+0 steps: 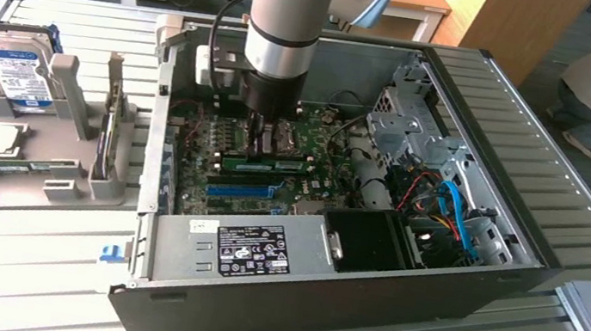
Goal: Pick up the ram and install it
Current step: 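Press down the ram until it locks into place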
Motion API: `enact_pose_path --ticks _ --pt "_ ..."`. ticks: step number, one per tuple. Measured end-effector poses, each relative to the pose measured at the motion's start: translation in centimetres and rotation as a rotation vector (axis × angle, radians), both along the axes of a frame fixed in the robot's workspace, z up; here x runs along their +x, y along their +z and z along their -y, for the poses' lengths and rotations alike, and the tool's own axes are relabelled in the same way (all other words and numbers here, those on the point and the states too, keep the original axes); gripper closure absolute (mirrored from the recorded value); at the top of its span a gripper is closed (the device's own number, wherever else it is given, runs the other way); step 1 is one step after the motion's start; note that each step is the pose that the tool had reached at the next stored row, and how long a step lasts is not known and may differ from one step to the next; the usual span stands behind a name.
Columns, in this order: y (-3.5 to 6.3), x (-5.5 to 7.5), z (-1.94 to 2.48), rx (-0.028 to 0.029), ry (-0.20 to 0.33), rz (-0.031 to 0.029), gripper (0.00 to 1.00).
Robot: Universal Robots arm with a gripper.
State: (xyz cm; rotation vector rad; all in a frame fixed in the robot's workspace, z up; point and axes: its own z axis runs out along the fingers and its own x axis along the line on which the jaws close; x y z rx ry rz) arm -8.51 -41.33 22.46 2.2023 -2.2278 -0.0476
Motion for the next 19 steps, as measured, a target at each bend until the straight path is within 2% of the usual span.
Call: enact_pose_path --ticks 19 --pt "-0.25 0.0 0.0 0.0001 0.0 0.0006 0.9"
